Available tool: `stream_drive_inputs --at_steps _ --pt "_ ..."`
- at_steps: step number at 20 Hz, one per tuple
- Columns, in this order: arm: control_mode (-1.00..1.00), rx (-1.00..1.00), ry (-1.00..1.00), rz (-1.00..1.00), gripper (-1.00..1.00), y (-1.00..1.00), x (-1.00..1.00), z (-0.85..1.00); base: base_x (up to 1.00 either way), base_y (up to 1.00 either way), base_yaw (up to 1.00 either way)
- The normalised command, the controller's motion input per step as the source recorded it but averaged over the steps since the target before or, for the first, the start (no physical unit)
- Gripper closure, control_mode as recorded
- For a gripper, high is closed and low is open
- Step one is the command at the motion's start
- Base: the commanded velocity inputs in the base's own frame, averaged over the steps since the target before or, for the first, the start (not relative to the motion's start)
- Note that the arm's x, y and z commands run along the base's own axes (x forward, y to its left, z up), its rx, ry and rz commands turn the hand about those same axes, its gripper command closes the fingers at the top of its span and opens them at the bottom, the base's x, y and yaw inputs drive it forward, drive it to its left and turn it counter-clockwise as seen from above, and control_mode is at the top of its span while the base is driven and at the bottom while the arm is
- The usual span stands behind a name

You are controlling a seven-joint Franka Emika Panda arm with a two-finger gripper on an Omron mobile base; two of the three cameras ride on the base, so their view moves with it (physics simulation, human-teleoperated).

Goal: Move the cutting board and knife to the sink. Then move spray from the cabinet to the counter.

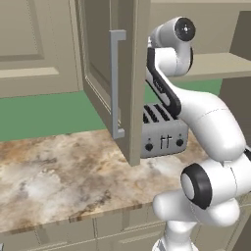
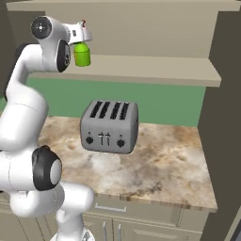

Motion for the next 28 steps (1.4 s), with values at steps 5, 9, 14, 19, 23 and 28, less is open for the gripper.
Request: stream_drive_inputs --at_steps 5,9,14,19,23,28 --pt "-1.0 0.0 0.03 0.0 -1.0 0.01 0.39 0.0 0.0 0.0 0.0" --pt "-1.0 0.0 0.04 0.0 -1.0 0.02 0.38 0.0 0.0 0.0 0.0" --pt "-1.0 0.0 0.0 0.0 -1.0 0.02 0.3 0.0 0.0 0.0 0.0" --pt "-1.0 0.0 0.0 0.0 -1.0 0.02 0.22 0.0 0.0 0.0 0.0" --pt "-1.0 0.0 0.03 0.0 -1.0 0.03 0.23 0.0 0.0 0.0 0.0" --pt "-1.0 0.0 0.02 0.0 -1.0 0.05 0.24 0.0 0.0 0.0 0.0"
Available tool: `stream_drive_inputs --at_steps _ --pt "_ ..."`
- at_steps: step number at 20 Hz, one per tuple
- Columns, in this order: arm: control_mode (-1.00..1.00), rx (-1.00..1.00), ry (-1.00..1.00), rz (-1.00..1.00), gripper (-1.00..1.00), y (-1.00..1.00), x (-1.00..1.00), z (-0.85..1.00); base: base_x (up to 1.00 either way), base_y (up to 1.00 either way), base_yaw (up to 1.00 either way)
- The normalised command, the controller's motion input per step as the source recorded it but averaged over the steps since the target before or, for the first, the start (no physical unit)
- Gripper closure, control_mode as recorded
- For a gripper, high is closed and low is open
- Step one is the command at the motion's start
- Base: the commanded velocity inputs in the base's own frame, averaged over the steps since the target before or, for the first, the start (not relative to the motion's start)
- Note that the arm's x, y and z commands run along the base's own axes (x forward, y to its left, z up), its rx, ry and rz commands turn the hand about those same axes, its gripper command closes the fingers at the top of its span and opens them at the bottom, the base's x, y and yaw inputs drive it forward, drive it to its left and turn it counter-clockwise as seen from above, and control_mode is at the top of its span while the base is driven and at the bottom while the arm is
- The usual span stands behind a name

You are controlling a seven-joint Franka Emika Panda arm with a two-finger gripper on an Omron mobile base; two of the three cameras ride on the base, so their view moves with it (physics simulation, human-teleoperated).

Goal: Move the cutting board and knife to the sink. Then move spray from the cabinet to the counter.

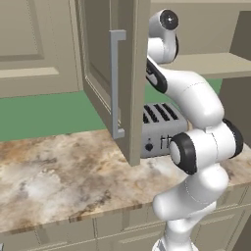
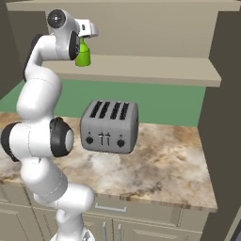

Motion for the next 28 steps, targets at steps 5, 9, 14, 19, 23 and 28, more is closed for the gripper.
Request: stream_drive_inputs --at_steps 5,9,14,19,23,28 --pt "-1.0 0.0 0.0 0.0 -1.0 0.01 0.05 0.0 0.0 0.0 0.0" --pt "-1.0 0.0 0.0 0.0 -1.0 0.0 0.01 0.0 0.0 0.0 0.0" --pt "-1.0 0.0 0.0 0.0 -1.0 0.08 0.07 0.0 0.0 0.0 0.0" --pt "-1.0 0.0 0.0 0.0 -1.0 0.07 0.13 0.0 0.0 0.0 0.0" --pt "-1.0 0.0 0.0 0.0 -1.0 0.0 0.19 0.0 0.0 0.0 0.0" --pt "-1.0 0.0 0.0 0.0 -1.0 0.0 0.18 0.0 0.0 0.0 0.0"
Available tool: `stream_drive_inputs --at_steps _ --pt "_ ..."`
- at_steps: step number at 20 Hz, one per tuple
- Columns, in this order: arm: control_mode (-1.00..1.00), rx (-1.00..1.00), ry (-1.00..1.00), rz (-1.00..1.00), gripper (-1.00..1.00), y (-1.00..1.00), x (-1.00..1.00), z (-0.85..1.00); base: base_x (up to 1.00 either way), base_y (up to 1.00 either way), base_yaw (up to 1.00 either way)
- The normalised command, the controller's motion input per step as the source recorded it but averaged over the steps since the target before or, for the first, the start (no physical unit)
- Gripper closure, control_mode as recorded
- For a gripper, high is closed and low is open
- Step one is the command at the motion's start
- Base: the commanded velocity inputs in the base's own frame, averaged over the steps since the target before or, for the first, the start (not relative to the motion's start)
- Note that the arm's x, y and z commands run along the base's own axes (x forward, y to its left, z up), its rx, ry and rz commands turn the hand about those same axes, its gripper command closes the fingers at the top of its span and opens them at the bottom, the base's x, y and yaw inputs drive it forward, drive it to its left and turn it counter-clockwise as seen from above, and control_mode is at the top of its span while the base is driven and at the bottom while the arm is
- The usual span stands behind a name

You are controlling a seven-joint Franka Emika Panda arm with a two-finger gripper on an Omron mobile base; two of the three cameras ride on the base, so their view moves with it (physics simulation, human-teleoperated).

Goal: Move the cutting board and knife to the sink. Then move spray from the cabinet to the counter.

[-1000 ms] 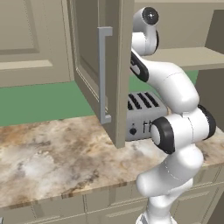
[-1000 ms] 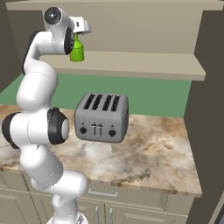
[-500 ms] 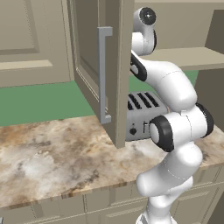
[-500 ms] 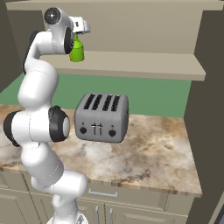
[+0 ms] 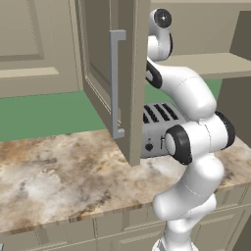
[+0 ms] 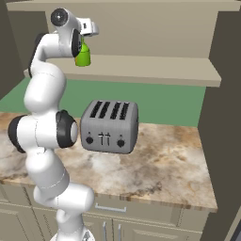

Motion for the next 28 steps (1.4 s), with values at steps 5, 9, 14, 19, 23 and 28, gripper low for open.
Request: stream_drive_inputs --at_steps 5,9,14,19,23,28 --pt "-1.0 0.0 0.0 0.0 1.0 0.0 0.04 0.0 0.0 0.0 0.0" --pt "-1.0 0.0 0.0 0.0 1.0 0.0 0.0 0.0 0.0 0.0 0.0" --pt "-1.0 0.0 0.0 0.0 1.0 0.0 0.0 0.0 0.0 0.0 0.0" --pt "-1.0 0.0 0.0 0.0 1.0 0.0 0.0 0.0 0.0 0.0 0.0" --pt "-1.0 0.0 0.0 0.0 1.0 0.0 0.0 0.0 0.0 0.0 0.0" --pt "-1.0 0.0 0.0 0.0 1.0 0.0 0.0 0.0 0.0 0.0 0.0"
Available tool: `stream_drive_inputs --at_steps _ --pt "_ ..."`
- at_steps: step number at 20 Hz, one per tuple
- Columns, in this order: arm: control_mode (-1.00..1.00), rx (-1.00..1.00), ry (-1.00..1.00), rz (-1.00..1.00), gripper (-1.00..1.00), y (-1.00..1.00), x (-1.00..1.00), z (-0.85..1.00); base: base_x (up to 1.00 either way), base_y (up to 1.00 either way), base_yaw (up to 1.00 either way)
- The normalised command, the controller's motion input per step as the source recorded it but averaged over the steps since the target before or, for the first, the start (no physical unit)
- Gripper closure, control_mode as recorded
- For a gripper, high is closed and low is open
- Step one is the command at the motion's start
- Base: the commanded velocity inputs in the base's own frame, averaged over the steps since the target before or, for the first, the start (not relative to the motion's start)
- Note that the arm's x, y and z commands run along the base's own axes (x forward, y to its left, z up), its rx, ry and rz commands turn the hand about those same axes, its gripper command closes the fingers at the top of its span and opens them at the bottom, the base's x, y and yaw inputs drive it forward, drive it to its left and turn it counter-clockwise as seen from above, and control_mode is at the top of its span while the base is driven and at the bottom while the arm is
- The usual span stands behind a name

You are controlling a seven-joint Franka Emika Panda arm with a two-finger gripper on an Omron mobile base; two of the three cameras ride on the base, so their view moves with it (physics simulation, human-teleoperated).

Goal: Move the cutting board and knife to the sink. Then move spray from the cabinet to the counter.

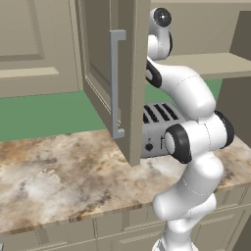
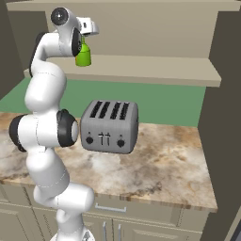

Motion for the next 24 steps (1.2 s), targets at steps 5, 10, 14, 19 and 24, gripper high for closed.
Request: stream_drive_inputs --at_steps 5,10,14,19,24 --pt "-1.0 0.01 0.0 0.0 1.0 0.0 -0.02 -0.02 0.0 0.0 0.0" --pt "-1.0 0.05 0.0 0.0 1.0 -0.02 -0.12 -0.15 0.0 0.0 0.0" --pt "-1.0 0.0 -0.01 0.0 1.0 0.0 -0.38 -0.25 0.0 0.0 0.0" --pt "-1.0 0.0 -0.08 0.0 1.0 -0.12 -0.9 -0.11 0.0 0.0 0.0" --pt "-1.0 0.01 -0.08 0.0 1.0 -0.42 -1.0 -0.01 0.0 0.0 0.0"
